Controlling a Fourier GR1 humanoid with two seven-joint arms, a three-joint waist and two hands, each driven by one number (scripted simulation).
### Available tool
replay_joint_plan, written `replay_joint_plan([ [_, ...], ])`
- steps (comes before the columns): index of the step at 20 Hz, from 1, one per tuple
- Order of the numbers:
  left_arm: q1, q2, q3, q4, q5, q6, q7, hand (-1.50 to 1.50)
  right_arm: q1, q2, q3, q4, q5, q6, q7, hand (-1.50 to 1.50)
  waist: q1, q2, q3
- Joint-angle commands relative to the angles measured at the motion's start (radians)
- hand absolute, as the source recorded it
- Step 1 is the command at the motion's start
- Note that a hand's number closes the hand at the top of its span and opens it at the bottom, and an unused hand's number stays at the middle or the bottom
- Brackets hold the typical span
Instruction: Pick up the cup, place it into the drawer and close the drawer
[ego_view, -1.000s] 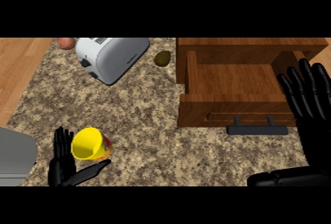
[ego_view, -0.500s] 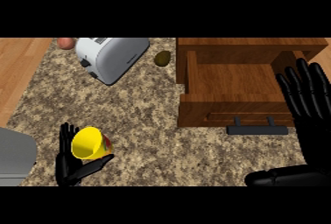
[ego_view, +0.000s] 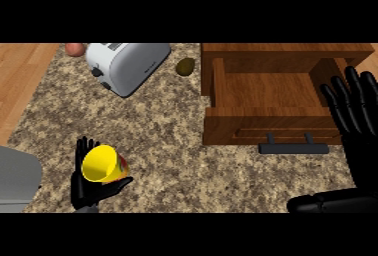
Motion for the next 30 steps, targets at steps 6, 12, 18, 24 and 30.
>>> replay_joint_plan([
  [6,-0.034,0.025,0.003,0.056,0.035,-0.154,-0.080,1.50,-0.040,0.017,0.009,0.030,0.025,-0.033,0.014,-1.50,0.003,0.000,0.000],
  [12,-0.068,0.017,0.017,0.106,-0.013,-0.049,-0.211,1.50,-0.107,0.005,0.006,0.055,0.043,-0.050,0.038,-1.50,0.004,0.001,0.000],
  [18,-0.146,0.083,0.014,0.129,-0.021,-0.109,-0.178,1.50,0.031,0.013,0.031,-0.050,0.015,-0.001,0.019,-1.50,-0.003,0.000,0.000],
  [24,-0.138,0.090,-0.027,0.094,-0.039,-0.185,-0.201,1.50,-0.044,-0.017,-0.024,0.023,0.004,-0.007,0.022,-1.50,0.004,0.000,0.000],
  [30,-0.148,0.069,-0.116,-0.175,-0.045,-0.143,-0.026,1.50,0.016,0.029,0.021,0.027,0.048,-0.020,-0.028,-1.50,0.010,-0.005,0.001],
])
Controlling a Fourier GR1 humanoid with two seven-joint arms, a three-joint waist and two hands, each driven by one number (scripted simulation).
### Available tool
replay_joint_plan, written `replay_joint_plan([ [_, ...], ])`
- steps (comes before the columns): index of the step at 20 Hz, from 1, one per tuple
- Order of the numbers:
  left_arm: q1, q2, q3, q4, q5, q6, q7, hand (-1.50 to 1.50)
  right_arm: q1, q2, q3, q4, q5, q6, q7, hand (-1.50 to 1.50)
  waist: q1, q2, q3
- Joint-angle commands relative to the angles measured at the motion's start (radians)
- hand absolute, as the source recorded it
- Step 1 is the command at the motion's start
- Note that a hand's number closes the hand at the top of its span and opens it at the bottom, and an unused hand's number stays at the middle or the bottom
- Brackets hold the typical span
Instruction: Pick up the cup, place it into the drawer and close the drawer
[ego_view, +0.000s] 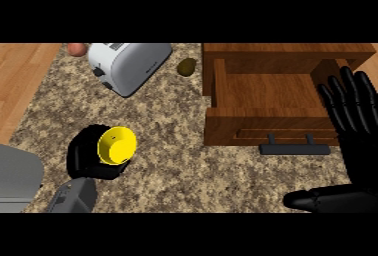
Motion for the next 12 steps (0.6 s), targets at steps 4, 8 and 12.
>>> replay_joint_plan([
  [4,0.050,-0.020,-0.105,-0.338,0.002,0.000,0.211,1.50,0.011,-0.032,-0.049,-0.059,-0.055,0.007,0.060,-1.50,0.002,-0.003,0.001],
  [8,0.027,-0.004,-0.107,-0.536,0.063,0.029,0.410,1.50,0.015,-0.034,-0.045,-0.074,-0.064,0.002,0.093,-1.50,0.001,-0.003,0.000],
  [12,-0.095,-0.077,-0.139,-0.595,0.055,0.155,0.547,1.50,-0.014,-0.032,-0.054,-0.012,-0.064,0.012,0.048,-1.50,-0.004,0.000,0.000],
])
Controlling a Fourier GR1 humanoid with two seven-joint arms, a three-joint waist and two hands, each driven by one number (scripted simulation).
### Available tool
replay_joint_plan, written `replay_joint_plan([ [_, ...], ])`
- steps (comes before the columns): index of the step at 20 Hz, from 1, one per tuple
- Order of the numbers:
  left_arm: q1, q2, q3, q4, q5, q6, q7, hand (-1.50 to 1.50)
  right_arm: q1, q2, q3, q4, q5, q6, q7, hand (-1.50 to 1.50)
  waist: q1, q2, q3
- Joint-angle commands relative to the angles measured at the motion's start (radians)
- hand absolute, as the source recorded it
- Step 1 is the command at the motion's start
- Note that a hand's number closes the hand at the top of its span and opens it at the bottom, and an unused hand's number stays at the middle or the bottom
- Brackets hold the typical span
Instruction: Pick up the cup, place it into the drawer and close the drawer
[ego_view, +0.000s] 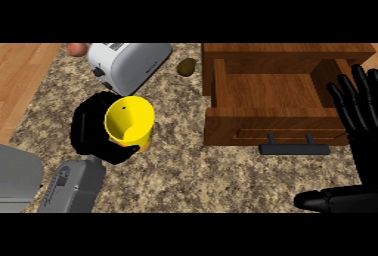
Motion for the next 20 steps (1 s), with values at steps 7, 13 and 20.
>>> replay_joint_plan([
  [7,-0.252,-0.055,-0.041,-0.174,-0.040,0.226,0.321,1.50,0.014,-0.006,-0.008,0.023,0.009,0.022,-0.045,-1.50,-0.006,0.002,0.000],
  [13,-0.430,-0.082,-0.103,-0.057,-0.102,0.386,0.320,1.50,0.019,0.017,0.035,-0.039,0.028,-0.008,0.009,-1.50,-0.018,0.003,-0.001],
  [20,-0.551,-0.083,-0.069,0.048,-0.127,0.357,0.383,1.50,0.031,-0.003,-0.015,-0.020,-0.017,0.019,-0.013,-1.50,-0.013,0.003,0.000],
])
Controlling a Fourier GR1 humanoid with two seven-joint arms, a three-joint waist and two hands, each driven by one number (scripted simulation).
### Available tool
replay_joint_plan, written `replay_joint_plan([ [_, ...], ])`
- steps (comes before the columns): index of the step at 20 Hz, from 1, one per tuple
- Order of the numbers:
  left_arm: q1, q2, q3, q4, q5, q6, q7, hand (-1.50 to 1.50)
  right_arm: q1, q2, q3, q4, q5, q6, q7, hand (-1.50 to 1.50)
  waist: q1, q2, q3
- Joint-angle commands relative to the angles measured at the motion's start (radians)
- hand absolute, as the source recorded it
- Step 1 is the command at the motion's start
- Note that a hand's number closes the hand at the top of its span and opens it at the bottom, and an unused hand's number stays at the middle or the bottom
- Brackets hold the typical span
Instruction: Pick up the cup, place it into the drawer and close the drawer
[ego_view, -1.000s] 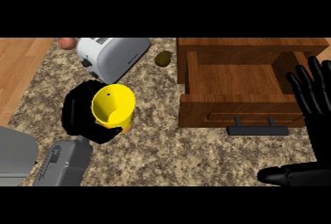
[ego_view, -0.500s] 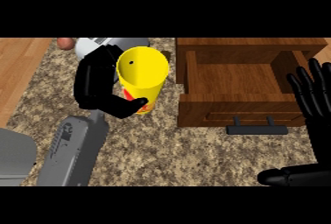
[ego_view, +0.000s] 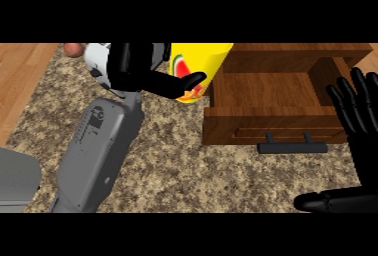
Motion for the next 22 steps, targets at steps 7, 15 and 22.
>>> replay_joint_plan([
  [7,-0.273,-0.006,-0.071,0.228,-0.002,0.153,0.071,1.50,0.017,-0.010,-0.028,0.024,-0.019,0.022,-0.030,-1.50,-0.010,0.001,0.000],
  [15,-0.370,-0.007,-0.120,0.486,0.105,0.193,-0.053,1.50,-0.013,-0.023,-0.041,0.096,-0.015,0.040,-0.067,-1.50,-0.015,0.004,0.000],
  [22,-0.446,-0.007,-0.231,0.654,0.261,0.222,-0.113,1.50,-0.116,-0.038,-0.022,0.087,-0.014,0.017,0.016,-1.50,-0.034,0.008,0.000],
])
